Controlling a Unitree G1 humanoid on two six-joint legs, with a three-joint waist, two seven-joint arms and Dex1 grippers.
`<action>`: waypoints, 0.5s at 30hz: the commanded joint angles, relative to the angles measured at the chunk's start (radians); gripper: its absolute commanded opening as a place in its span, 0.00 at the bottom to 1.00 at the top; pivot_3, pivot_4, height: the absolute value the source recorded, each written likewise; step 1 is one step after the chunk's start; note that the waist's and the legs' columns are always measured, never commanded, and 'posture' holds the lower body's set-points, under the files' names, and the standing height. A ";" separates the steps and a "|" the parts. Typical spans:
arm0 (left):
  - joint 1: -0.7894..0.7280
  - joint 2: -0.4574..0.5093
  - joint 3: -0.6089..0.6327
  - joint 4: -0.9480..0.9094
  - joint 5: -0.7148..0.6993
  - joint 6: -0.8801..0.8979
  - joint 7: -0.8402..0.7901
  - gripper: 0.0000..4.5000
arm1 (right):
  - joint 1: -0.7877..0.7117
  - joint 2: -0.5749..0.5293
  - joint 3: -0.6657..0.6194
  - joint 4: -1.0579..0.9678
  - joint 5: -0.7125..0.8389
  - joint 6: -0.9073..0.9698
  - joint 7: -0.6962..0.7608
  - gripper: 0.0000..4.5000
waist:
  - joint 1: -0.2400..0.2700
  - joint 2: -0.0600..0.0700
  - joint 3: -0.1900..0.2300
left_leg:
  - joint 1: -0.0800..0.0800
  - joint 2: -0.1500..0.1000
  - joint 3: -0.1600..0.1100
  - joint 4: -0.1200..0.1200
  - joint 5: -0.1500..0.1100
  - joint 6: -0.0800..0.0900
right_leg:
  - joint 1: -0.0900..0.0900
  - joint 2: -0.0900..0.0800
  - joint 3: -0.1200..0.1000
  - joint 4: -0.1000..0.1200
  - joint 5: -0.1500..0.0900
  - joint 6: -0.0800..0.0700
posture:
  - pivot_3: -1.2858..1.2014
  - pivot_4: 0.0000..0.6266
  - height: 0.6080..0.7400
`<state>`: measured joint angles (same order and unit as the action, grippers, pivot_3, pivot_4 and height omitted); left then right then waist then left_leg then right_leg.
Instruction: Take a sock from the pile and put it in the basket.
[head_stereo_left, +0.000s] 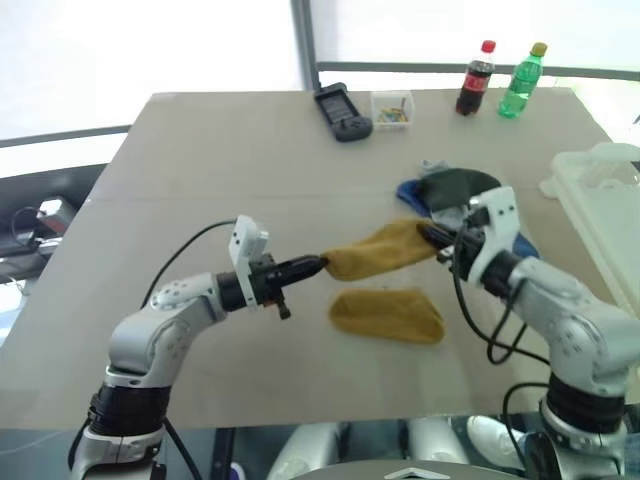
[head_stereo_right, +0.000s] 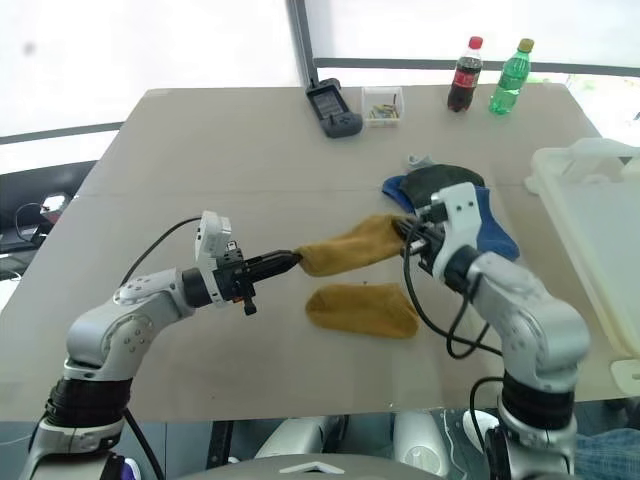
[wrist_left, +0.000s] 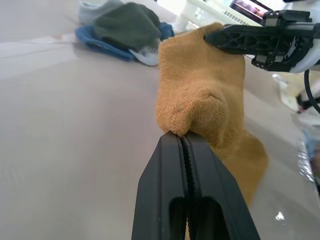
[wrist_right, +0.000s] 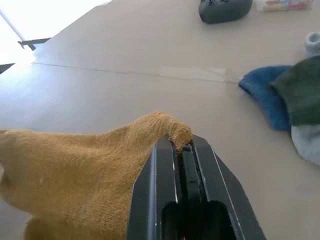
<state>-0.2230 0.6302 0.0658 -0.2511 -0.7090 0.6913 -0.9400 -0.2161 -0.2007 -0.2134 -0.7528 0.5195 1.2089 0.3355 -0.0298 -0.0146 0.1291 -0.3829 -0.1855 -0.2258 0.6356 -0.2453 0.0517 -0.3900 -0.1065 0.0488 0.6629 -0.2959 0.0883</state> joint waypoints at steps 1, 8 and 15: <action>-0.035 0.035 -0.024 0.022 0.016 -0.016 -0.071 0.00 | 0.079 0.023 -0.012 -0.121 0.030 0.015 -0.055 0.00 | 0.005 0.000 0.000 | 0.000 0.000 0.000 0.000 0.000 0.000 | 0.000 0.000 0.000 0.000 0.000 0.000 | 0.52 0.24 1.00; -0.113 0.078 -0.097 0.108 0.076 -0.054 -0.196 0.00 | 0.246 0.017 0.080 -0.216 0.003 -0.049 -0.123 0.00 | 0.016 0.001 0.000 | 0.001 0.000 0.002 -0.001 0.000 0.000 | -0.001 0.001 0.002 0.000 0.000 0.000 | 0.52 0.24 1.00; -0.168 0.090 -0.153 0.196 0.147 -0.100 -0.286 0.00 | 0.363 -0.007 0.143 -0.270 -0.014 -0.122 -0.149 0.00 | 0.016 0.000 0.000 | 0.001 0.000 0.002 -0.001 0.000 0.000 | 0.000 0.001 0.002 0.000 0.000 0.000 | 0.52 0.24 1.00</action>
<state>-0.3724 0.7091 -0.0892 -0.0615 -0.5740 0.6186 -1.1999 0.1378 -0.2013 -0.0805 -0.9709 0.5081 1.1224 0.1925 -0.0135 -0.0142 0.1294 -0.3816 -0.1853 -0.2242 0.6348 -0.2453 0.0516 -0.3904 -0.1058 0.0507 0.6633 -0.2959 0.0884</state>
